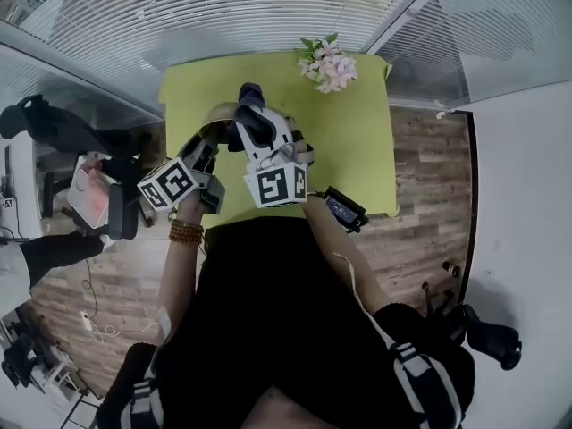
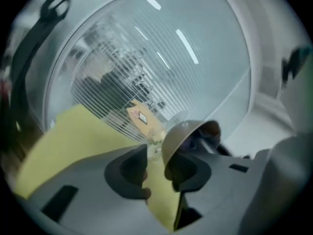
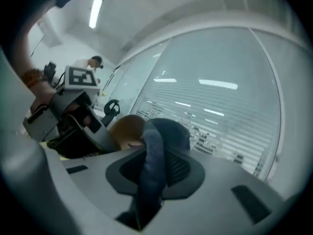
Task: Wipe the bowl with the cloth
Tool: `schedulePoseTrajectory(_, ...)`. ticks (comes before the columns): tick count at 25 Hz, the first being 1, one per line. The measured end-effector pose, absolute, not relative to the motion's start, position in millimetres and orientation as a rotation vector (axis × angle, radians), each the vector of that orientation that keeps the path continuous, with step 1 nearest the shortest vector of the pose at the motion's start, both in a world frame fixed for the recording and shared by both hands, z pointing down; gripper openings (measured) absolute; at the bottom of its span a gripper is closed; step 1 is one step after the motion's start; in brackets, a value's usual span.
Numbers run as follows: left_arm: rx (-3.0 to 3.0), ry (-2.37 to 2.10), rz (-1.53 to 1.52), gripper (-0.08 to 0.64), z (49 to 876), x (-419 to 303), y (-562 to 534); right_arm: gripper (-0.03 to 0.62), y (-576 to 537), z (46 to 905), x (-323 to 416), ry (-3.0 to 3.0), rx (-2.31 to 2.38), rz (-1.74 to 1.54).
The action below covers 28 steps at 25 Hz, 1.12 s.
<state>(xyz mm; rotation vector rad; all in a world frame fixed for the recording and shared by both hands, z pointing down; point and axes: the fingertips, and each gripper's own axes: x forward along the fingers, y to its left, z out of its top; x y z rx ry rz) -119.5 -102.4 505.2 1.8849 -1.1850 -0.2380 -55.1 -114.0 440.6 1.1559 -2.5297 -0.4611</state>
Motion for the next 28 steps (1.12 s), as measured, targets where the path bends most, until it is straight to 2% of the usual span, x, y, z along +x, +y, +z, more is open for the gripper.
schedulePoseTrajectory(3, 2.077, -1.386, 0.173, 0.105, 514, -118, -100, 0.058, -101, 441, -68, -2.418, 1.003, -0.738)
schedulePoseTrajectory(4, 2.085, -1.399, 0.192, 0.048, 512, -117, -99, 0.058, -99, 442, -71, -2.403, 0.985, -0.771)
schedulePoseTrajectory(6, 2.025, -1.340, 0.068, 0.017, 506, -117, -99, 0.057, -100, 440, -69, -2.441, 1.012, -0.731)
schedulePoseTrajectory(13, 1.902, -1.183, -0.366, 0.037, 472, -122, -103, 0.069, -106, 405, -64, -2.720, 1.239, -0.453)
schedulePoseTrajectory(19, 1.613, -0.934, -0.817, 0.037, 459, -119, -99, 0.058, -116, 407, -65, -2.953, 1.263, 0.127)
schedulePoseTrajectory(28, 1.636, -0.989, -0.893, 0.044, 462, -137, -103, 0.063, -111, 448, -81, -2.903, 0.980, 0.941)
